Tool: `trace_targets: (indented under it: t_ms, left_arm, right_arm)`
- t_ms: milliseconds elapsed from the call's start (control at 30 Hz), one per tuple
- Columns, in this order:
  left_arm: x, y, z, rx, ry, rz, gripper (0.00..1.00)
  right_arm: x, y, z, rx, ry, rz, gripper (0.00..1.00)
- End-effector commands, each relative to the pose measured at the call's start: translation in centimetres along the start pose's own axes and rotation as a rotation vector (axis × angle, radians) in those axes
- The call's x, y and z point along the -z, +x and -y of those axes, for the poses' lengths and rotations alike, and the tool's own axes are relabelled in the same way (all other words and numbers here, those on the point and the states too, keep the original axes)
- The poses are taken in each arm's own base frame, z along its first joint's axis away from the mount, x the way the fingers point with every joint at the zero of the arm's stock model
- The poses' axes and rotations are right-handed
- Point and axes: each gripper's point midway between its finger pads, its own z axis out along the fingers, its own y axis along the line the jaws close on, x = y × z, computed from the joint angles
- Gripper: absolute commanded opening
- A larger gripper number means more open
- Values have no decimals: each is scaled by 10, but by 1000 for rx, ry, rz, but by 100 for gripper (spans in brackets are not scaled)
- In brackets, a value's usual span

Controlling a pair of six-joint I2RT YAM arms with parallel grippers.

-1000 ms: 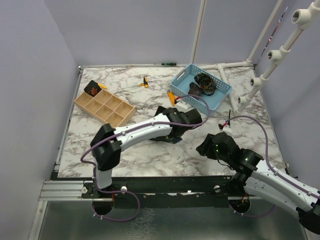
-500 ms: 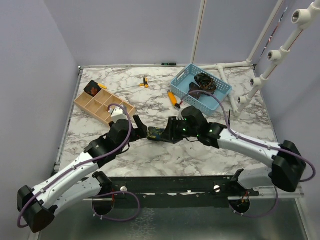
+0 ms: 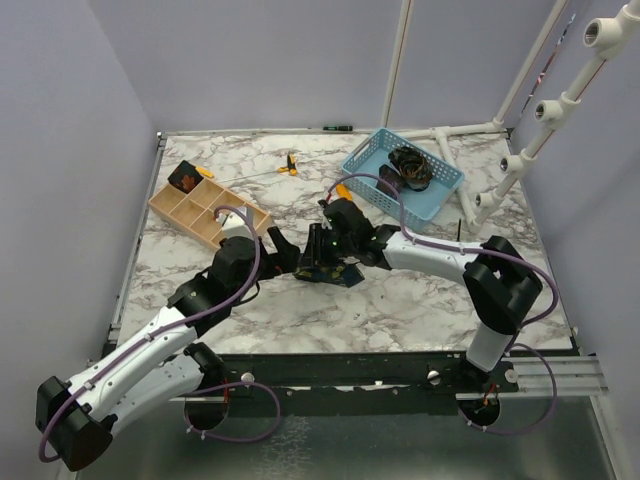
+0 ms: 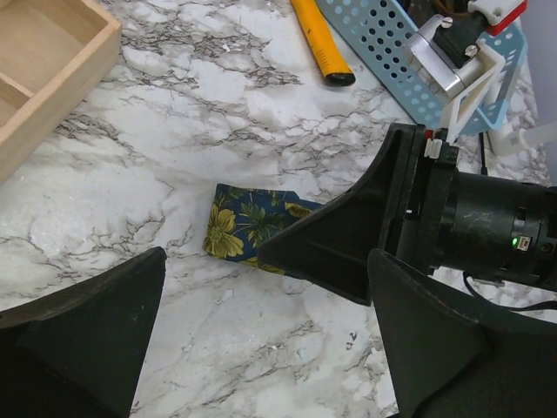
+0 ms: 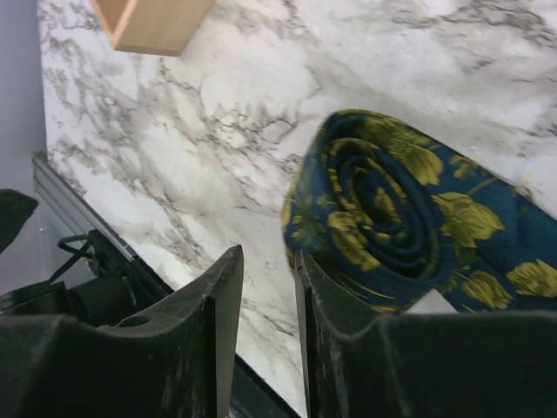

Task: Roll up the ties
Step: Roll the tie at the center of the board.

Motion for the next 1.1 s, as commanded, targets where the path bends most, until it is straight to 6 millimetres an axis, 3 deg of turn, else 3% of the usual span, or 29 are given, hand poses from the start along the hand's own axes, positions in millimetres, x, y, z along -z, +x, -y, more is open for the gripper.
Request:
trace_targets:
  t_ms: [0,467,800,1067]
  left_arm:
    - [-8,13,-6,-68,-4,-48,99]
    - [-38,45,-7,-172,19,-226,99]
    - [-61,50,10,-133,192,-407,99]
    - [-89,57,6,-91,237,-502,99]
  right_arm:
    - [0,4,36,-65,95,9,34]
    - [14,11,76,-87,145,14,34]
    - [19,21,101,-108,153,21,34]
    - [20,21,113,-119,150,31,34]
